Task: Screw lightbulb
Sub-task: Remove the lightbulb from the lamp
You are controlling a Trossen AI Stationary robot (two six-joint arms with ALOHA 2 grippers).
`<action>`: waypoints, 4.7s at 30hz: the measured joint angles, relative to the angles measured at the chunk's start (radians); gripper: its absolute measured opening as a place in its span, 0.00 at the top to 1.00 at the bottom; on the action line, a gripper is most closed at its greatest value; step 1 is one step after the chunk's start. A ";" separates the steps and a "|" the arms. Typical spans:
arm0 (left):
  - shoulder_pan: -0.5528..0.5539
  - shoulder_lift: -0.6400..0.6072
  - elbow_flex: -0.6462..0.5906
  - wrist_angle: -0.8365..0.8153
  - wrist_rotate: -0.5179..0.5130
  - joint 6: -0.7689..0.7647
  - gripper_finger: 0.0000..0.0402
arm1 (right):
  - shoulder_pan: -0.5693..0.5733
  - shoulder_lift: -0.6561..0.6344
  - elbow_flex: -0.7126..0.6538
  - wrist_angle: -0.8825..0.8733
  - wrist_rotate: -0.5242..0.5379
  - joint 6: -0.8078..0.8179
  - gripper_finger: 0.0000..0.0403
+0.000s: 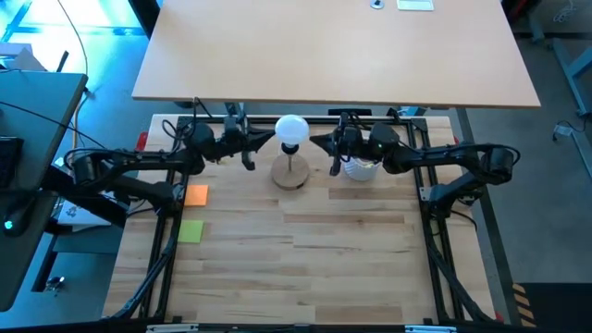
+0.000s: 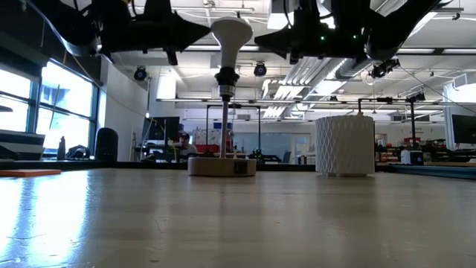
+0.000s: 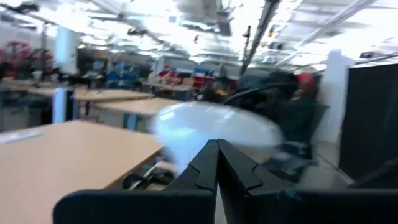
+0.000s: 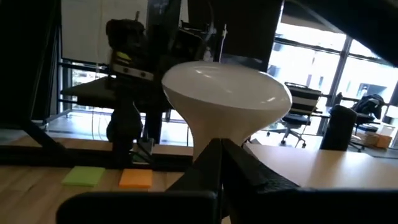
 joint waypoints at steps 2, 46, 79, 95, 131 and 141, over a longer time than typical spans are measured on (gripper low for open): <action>-0.030 -0.022 0.000 -0.013 0.000 0.012 1.00 | 0.000 0.006 0.000 -0.005 0.000 0.013 1.00; 0.113 -0.024 0.001 -0.057 -0.126 -0.135 1.00 | 0.031 -0.004 0.006 0.182 0.034 0.153 1.00; -0.203 -0.333 0.001 -0.497 -0.479 -0.044 1.00 | 0.036 0.146 0.137 0.192 -0.078 0.192 1.00; -0.100 -0.306 0.000 -0.447 -0.538 0.104 1.00 | -0.019 0.401 0.399 0.204 -0.209 0.174 1.00; -0.207 -0.199 0.002 -0.227 -0.471 0.056 1.00 | -0.105 0.365 0.402 0.067 -0.029 0.100 1.00; -0.268 -0.332 0.000 -0.427 -0.787 0.176 1.00 | -0.131 0.365 0.402 0.073 -0.086 0.111 1.00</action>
